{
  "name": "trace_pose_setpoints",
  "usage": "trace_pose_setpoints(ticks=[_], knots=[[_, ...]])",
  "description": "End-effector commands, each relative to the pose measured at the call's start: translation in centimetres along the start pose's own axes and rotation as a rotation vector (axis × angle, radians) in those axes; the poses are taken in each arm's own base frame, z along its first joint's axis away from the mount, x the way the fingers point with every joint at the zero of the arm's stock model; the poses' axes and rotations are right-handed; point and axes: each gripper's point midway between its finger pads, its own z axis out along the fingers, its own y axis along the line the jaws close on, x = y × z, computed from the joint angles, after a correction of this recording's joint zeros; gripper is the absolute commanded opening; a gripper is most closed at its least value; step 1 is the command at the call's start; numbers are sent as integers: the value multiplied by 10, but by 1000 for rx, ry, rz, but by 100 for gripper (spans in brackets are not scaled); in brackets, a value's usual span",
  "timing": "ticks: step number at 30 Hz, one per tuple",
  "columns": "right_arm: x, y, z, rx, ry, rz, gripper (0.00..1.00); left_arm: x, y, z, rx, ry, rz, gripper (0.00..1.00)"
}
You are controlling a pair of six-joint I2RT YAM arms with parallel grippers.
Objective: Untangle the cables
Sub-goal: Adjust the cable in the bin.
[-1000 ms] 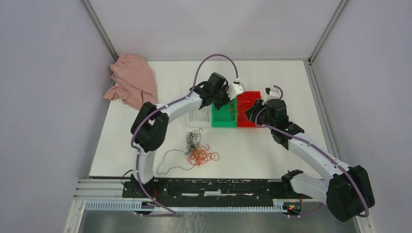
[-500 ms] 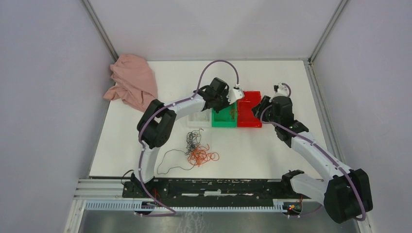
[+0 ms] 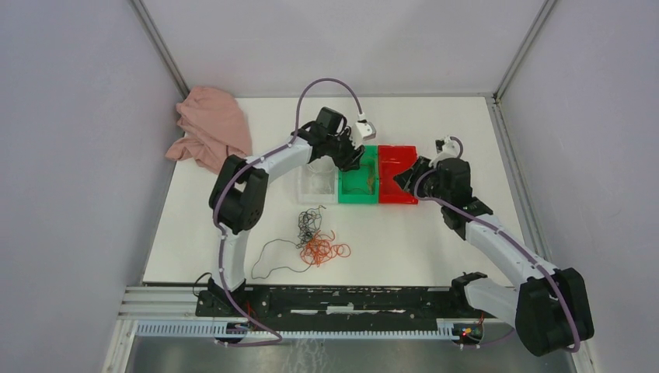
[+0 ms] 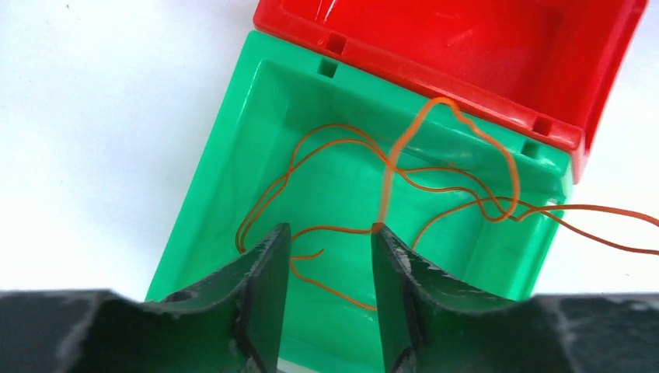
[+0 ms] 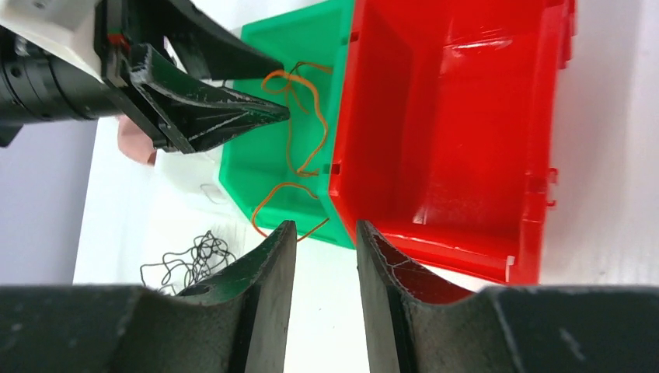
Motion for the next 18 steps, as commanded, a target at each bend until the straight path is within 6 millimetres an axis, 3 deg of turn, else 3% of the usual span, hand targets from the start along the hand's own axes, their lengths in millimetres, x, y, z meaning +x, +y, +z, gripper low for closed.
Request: trace_pose_setpoints(ticks=[1, 8, 12, 15, 18], knots=[[5, 30, 1, -147, 20, -22, 41, -64, -13, -35, 49, -150, 26, 53], [23, 53, 14, -179, 79, -83, 40, -115, -9, -69, 61, -265, 7, 65], [29, 64, 25, -190, 114, -109, 38, -143, -2, -100, 35, -337, -27, 68], [38, 68, 36, -177, 147, -143, 36, -149, 12, -126, -25, -354, -57, 69], [43, 67, 46, -151, 170, -178, 33, -140, 24, -150, -72, -334, -90, 69]])
